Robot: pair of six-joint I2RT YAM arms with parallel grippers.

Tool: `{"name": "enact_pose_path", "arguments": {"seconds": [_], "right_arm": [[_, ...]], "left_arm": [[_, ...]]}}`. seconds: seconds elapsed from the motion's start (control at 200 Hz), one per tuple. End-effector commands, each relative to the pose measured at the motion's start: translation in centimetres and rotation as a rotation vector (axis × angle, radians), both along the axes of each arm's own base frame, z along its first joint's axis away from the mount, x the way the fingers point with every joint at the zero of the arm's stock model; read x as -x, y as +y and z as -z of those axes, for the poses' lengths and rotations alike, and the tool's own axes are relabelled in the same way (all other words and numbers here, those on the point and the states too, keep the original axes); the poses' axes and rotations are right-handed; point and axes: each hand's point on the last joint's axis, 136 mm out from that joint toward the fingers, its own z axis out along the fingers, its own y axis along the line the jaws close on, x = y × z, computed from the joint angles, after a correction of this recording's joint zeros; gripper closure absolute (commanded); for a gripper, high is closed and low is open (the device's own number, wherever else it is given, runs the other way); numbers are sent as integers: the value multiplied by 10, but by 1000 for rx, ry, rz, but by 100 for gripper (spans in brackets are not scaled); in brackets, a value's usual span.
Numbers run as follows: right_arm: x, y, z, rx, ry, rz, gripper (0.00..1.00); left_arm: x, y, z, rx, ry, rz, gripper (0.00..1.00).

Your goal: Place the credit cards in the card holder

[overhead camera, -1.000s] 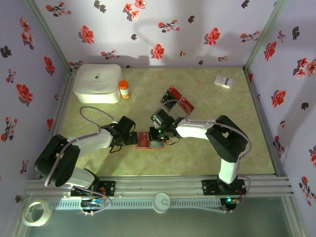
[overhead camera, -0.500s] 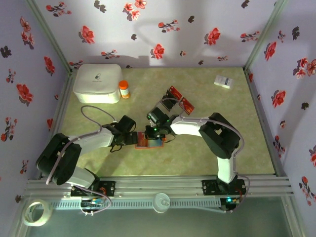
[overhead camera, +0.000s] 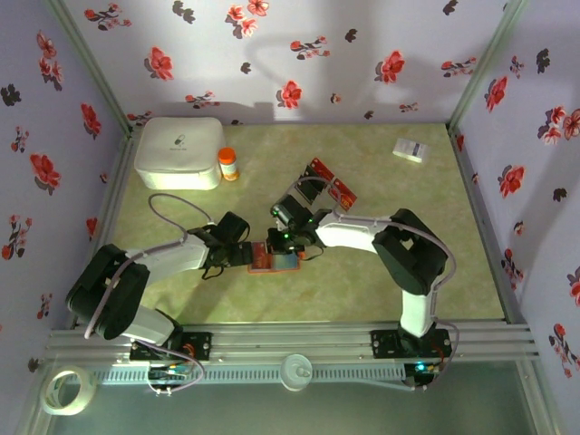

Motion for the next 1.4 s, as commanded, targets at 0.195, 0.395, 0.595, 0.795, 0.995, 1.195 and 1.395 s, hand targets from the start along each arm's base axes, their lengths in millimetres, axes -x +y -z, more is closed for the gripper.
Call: {"name": "enact_pose_path", "arguments": {"seconds": [0.195,0.395,0.595,0.795,0.995,1.195,1.395], "right_arm": [[6,-11,17,43,21,1,100],[8,-2,25,37,45,-13,100],[12,11,28,31,58,-37,100],[14,16,26,16,65,-34,100],[18,19,15,-20,67,-27,100],[13,3,0,14,6,9,99],[18,-3,8,20,20,23,99]], "left_arm": [[1,-5,18,17,29,25,0],[1,-5,19,16,30,27,0],[2,-4,21,15,32,26,0],[3,-5,21,20,30,27,0],[1,-7,16,29,21,27,0],[0,-8,7,43,3,25,0],[0,-7,8,40,4,26,0]]}}
